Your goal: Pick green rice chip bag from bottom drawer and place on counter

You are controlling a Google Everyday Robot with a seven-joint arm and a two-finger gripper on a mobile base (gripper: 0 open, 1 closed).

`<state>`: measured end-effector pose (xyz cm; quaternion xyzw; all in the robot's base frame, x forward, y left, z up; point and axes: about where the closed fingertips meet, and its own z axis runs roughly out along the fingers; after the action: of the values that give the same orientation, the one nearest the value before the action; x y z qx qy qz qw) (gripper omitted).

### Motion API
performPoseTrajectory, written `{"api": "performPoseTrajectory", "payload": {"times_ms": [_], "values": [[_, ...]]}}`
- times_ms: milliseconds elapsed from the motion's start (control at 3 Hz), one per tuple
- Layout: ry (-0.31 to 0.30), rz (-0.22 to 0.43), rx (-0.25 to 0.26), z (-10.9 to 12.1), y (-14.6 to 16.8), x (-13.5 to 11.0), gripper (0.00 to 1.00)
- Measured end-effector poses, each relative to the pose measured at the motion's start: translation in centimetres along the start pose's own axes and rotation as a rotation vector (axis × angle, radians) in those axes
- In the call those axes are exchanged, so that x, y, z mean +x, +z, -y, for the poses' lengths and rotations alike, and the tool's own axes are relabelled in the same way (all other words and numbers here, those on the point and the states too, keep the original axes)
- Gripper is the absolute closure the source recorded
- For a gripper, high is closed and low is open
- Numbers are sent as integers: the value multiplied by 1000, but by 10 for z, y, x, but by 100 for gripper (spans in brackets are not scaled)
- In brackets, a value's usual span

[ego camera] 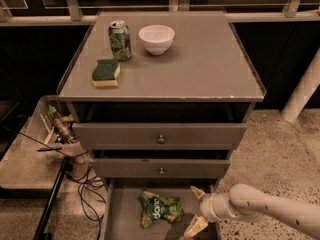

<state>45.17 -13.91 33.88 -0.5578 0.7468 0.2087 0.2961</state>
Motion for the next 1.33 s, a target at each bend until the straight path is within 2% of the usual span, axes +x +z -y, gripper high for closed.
{"api": "performPoseTrajectory", "payload": {"times_ms": [333,667,1000,1333], "values": [[-27,43,52,27,10,-10,0],[-27,43,52,27,10,-10,0],[-69,9,47,16,27,-20,0],[-89,2,11,9,60,-25,0]]}}
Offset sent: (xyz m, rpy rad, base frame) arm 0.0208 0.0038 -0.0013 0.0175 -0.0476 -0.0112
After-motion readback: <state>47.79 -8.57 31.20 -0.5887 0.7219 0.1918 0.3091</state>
